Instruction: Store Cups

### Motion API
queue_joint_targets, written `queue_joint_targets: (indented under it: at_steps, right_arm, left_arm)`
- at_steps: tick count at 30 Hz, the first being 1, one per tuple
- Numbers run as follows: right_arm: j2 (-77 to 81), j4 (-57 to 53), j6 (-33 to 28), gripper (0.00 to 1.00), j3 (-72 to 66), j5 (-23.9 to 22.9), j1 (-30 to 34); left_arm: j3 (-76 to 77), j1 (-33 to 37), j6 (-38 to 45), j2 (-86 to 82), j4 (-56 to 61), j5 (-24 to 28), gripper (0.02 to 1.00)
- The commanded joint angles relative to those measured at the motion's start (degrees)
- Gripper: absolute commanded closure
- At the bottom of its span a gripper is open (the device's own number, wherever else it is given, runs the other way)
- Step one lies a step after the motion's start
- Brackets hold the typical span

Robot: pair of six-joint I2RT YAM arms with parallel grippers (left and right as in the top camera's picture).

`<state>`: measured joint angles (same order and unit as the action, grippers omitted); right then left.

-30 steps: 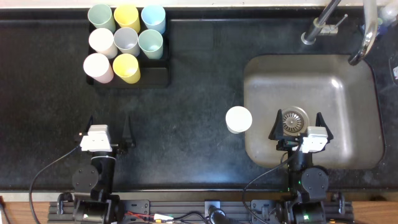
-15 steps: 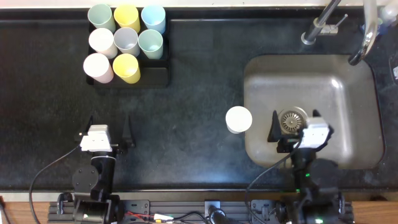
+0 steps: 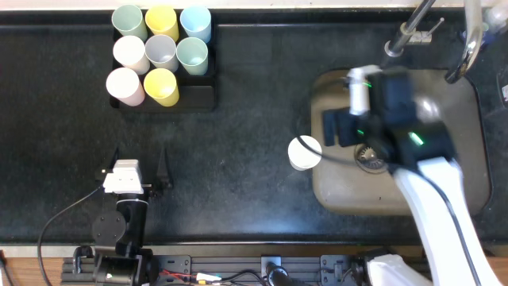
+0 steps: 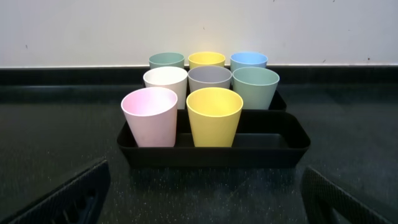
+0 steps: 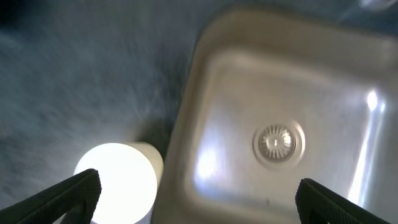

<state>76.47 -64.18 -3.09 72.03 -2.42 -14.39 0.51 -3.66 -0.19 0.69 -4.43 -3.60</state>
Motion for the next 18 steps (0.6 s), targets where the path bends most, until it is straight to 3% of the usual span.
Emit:
queue_joint_targets:
  at_steps: [1,4,10,18]
  right_arm:
    - [4.9,-0.4,-0.3,0.003,1.7,-4.7,-3.8]
    - [6.9,-1.1,-1.4,0.003,1.7,-4.5,-5.4]
    - [10.0,-4.5,-10.8,0.005,1.7,0.3,-5.4]
    - [16.0,-5.0,-12.9,0.003,1.7,-2.0,-5.4]
  left_arm:
    - [-0.1,0.2,0.9,-0.5,-0.2,0.3,0.02]
    - [-0.1,0.2,0.9,-0.5,-0.2,0.3,0.023]
    - [-0.1,0.2,0.9,-0.5,-0.2,0.3,0.02]
    - [-0.1,0.2,0.9,-0.5,-0.2,0.3,0.02]
